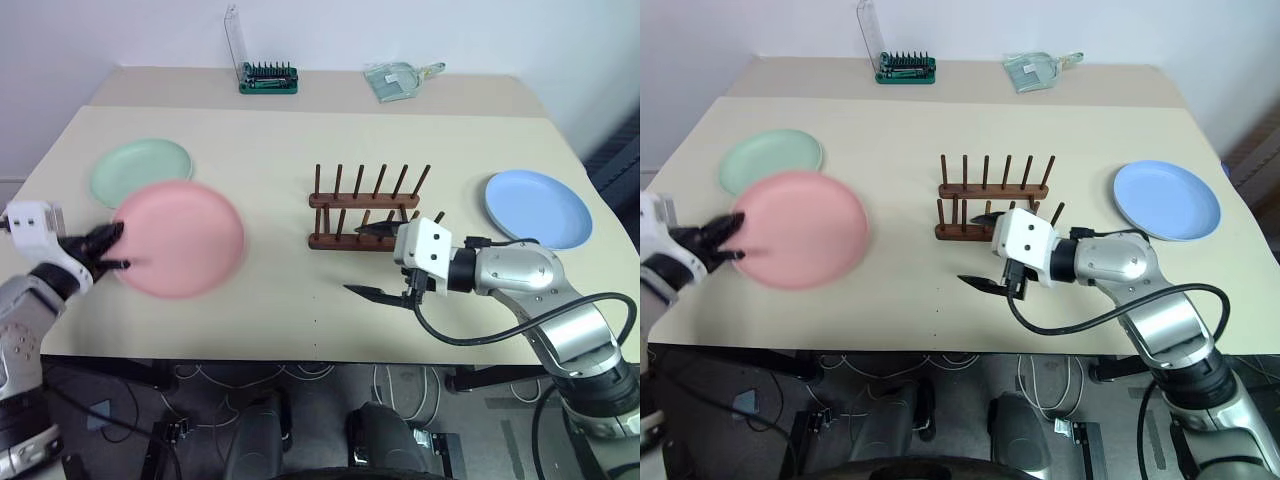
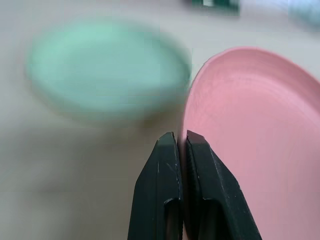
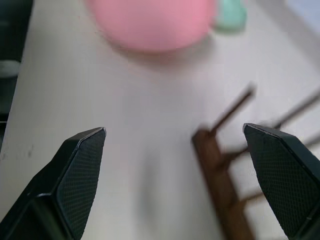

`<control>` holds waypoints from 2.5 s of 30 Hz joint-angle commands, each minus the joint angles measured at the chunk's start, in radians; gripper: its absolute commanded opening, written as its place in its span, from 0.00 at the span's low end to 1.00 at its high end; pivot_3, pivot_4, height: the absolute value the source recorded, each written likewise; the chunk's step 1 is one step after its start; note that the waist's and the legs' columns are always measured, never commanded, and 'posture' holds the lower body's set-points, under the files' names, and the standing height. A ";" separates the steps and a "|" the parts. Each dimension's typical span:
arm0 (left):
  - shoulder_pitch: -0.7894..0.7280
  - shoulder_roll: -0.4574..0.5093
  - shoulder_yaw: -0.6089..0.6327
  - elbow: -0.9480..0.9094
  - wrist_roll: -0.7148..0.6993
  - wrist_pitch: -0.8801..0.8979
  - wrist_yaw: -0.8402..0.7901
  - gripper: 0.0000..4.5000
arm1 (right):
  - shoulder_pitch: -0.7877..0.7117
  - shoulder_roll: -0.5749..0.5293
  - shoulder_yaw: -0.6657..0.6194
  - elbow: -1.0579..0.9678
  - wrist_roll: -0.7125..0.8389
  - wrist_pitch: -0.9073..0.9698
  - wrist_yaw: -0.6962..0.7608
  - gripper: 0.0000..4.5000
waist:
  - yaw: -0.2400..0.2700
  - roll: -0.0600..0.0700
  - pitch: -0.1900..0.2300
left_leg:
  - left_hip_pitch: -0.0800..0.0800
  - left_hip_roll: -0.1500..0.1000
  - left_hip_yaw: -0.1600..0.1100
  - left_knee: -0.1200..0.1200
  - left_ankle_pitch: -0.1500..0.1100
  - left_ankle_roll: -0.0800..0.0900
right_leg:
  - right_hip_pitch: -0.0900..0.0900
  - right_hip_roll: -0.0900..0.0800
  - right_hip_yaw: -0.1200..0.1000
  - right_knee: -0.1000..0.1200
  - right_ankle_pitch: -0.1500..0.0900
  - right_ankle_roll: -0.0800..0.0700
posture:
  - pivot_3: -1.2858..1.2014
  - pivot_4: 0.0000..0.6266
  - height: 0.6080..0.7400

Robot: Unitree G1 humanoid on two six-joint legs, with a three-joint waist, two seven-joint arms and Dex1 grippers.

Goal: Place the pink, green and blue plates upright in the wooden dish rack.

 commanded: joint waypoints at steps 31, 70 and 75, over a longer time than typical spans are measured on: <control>-0.450 -0.278 -0.301 -0.191 -0.025 0.057 0.319 0.00 | -0.373 0.257 0.219 0.372 -0.654 -0.414 -0.232 0.05 | -0.001 -0.002 0.001 | -0.003 0.002 0.002 0.004 0.004 -0.006 | -0.002 0.005 0.001 0.002 0.000 0.001 | 0.52 0.24 0.94; 0.040 0.015 -0.537 -0.155 -0.002 -0.309 -0.471 1.00 | -0.082 0.261 -0.622 -0.142 0.603 0.277 -0.334 0.00 | -0.002 -0.001 0.002 | -0.001 0.002 0.002 -0.002 0.004 -0.006 | -0.001 0.004 0.002 0.000 0.000 0.000 | 0.52 0.24 0.94; 0.060 -0.011 -0.561 -0.139 -0.012 -0.295 -0.493 1.00 | -0.044 0.256 -0.634 -0.140 0.799 0.324 -0.426 0.00 | -0.001 -0.001 0.002 | -0.001 0.002 0.002 -0.002 0.001 -0.001 | -0.002 0.004 0.002 0.000 0.000 0.000 | 0.52 0.24 0.94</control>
